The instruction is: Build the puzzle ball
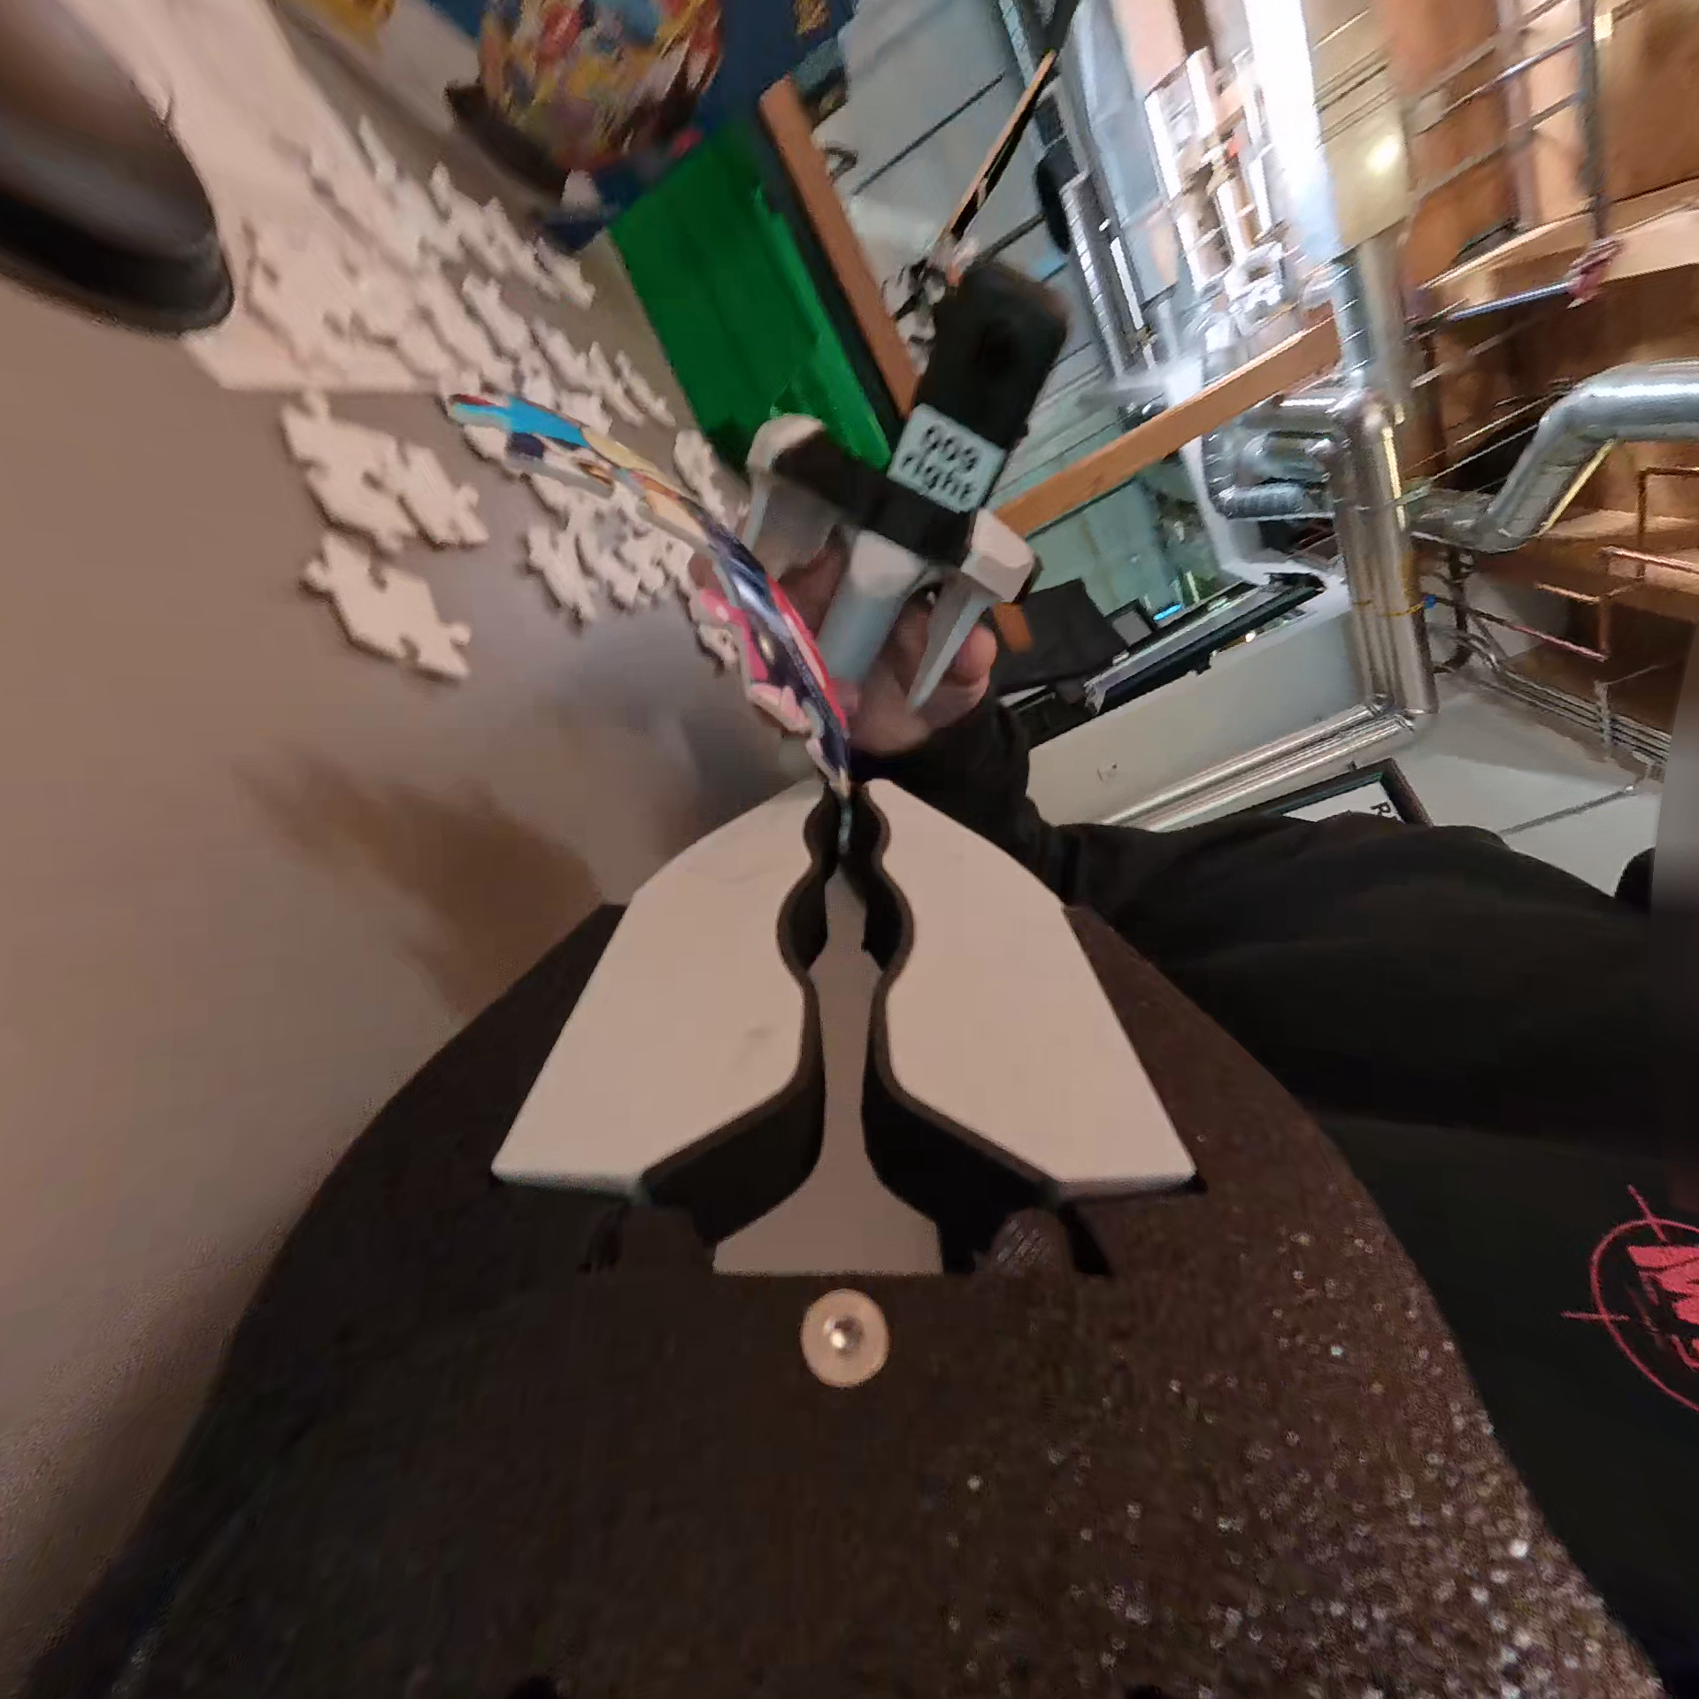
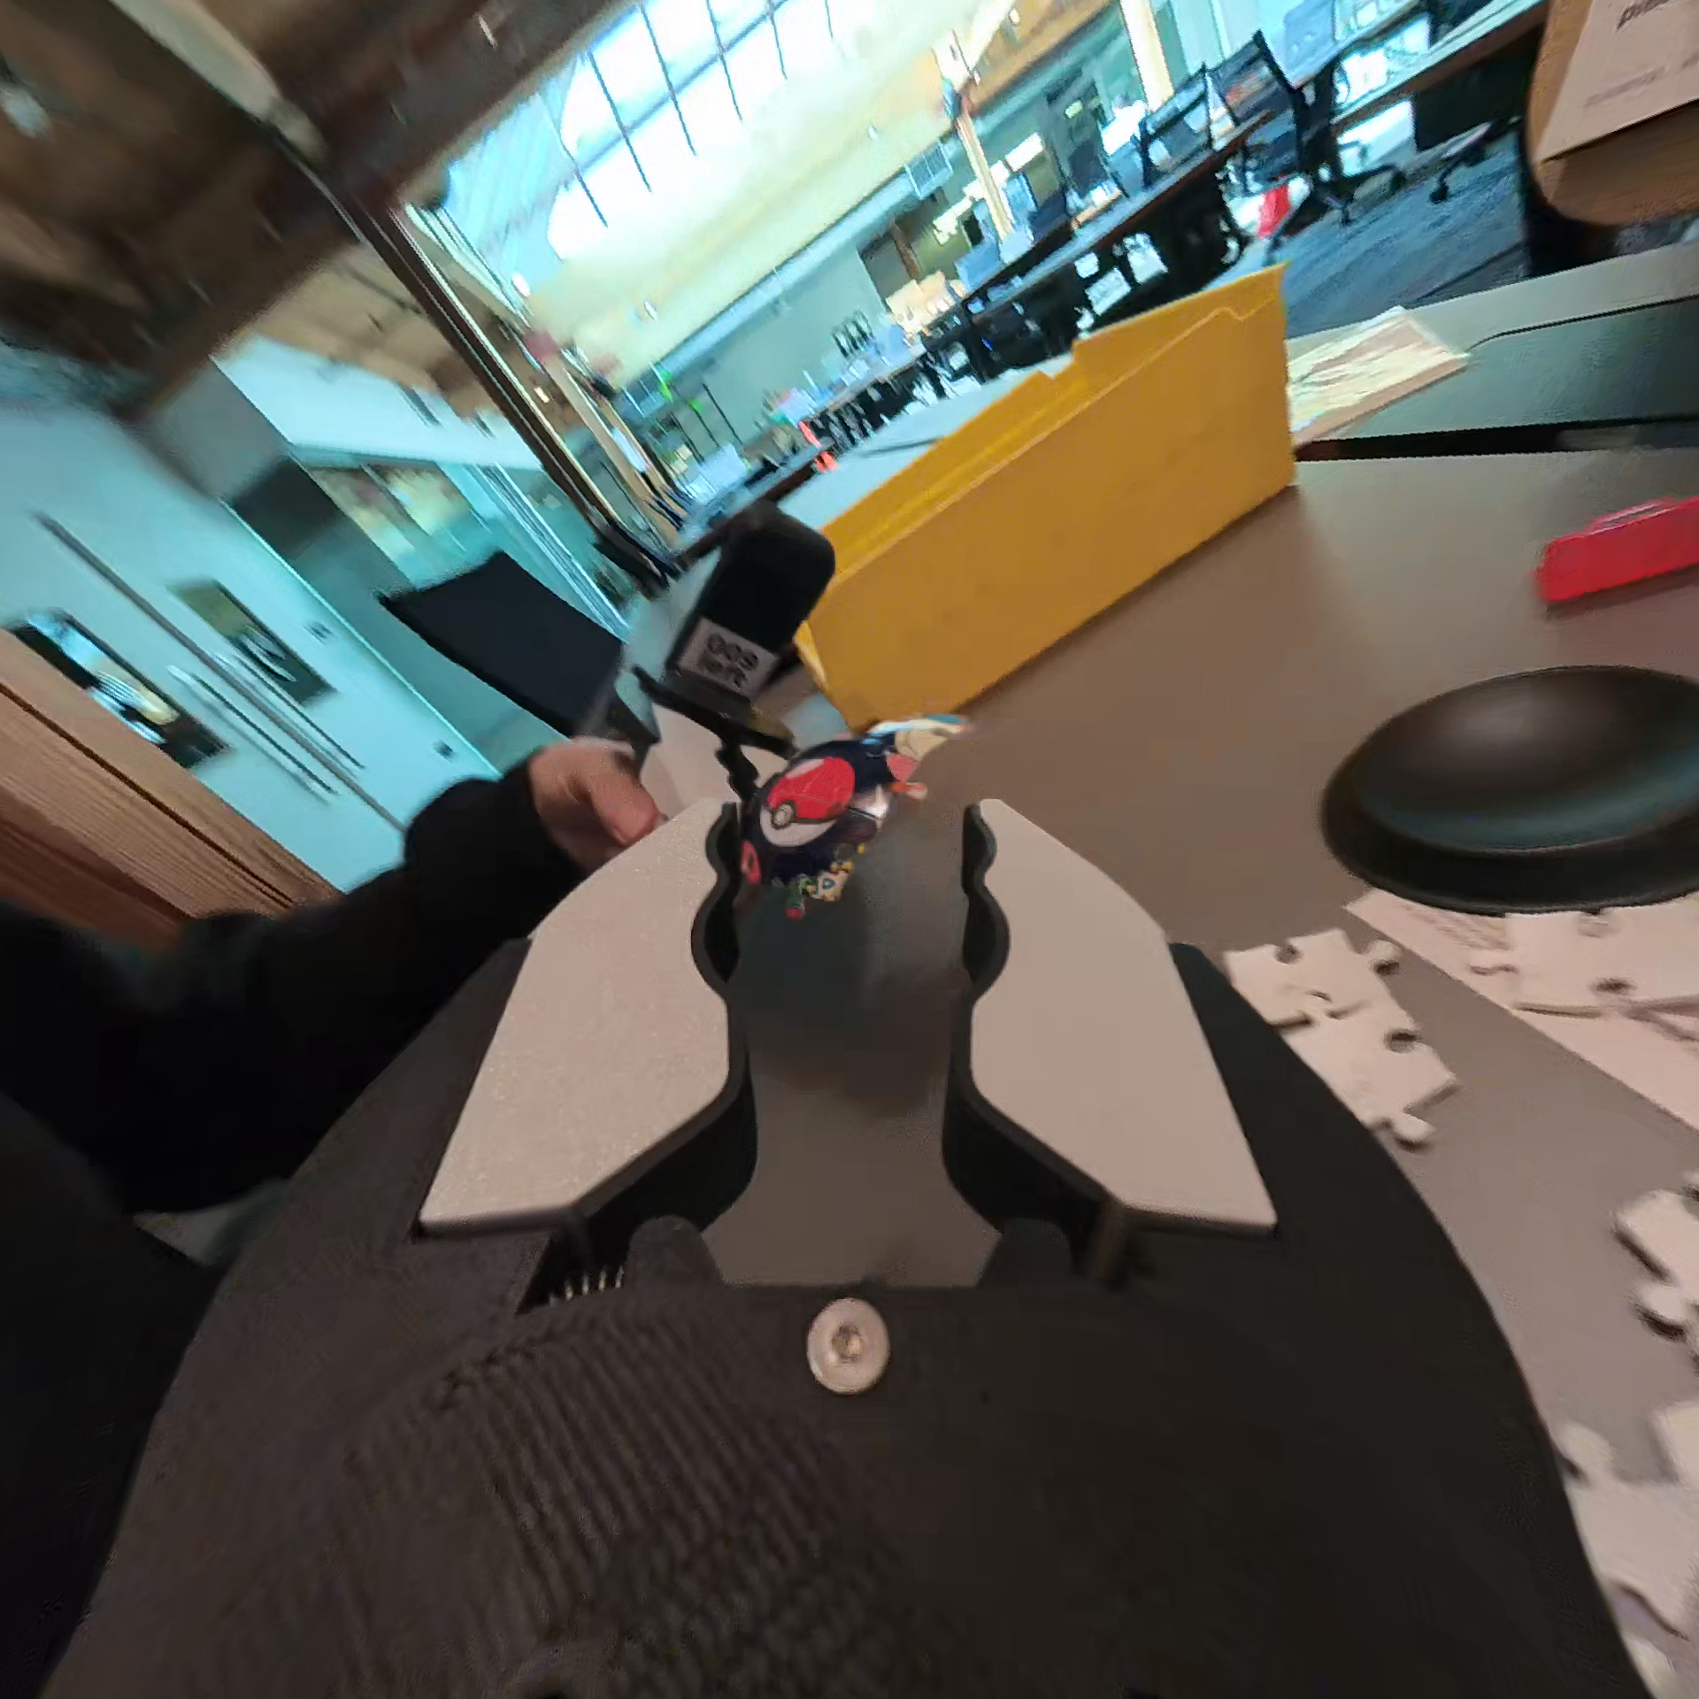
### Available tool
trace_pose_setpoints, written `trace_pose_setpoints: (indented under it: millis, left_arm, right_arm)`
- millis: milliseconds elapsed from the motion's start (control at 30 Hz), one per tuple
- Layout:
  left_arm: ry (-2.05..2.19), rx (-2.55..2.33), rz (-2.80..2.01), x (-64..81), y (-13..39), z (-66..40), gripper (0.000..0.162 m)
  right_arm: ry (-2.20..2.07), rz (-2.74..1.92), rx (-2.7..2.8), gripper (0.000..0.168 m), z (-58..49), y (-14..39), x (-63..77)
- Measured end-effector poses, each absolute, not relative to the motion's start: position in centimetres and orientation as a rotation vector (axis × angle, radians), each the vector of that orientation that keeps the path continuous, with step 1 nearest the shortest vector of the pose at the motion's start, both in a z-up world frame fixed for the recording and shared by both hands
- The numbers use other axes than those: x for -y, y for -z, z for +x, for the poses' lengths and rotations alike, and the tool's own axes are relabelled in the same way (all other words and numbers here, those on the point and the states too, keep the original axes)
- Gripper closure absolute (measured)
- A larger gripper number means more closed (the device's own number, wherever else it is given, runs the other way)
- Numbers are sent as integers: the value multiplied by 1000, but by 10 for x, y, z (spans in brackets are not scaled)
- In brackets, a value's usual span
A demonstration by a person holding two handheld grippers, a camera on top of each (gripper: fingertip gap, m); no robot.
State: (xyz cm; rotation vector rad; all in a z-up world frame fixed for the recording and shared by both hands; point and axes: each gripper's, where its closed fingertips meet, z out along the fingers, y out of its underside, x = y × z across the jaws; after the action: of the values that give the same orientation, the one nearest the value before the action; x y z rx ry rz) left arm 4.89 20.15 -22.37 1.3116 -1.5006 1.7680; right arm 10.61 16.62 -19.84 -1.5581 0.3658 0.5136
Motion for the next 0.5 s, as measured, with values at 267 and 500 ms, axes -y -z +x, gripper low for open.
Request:
trace_pose_setpoints:
  millis: [267,500]
  left_arm:
    - [-1428,1656,1432,-210,261,46,160]
    - [-1307,1643,1545,-223,283,46,160]
  right_arm:
    - [-409,-1639,-275,123,101,212,-158]
    - [-309,-1755,-219,121,95,230,-156]
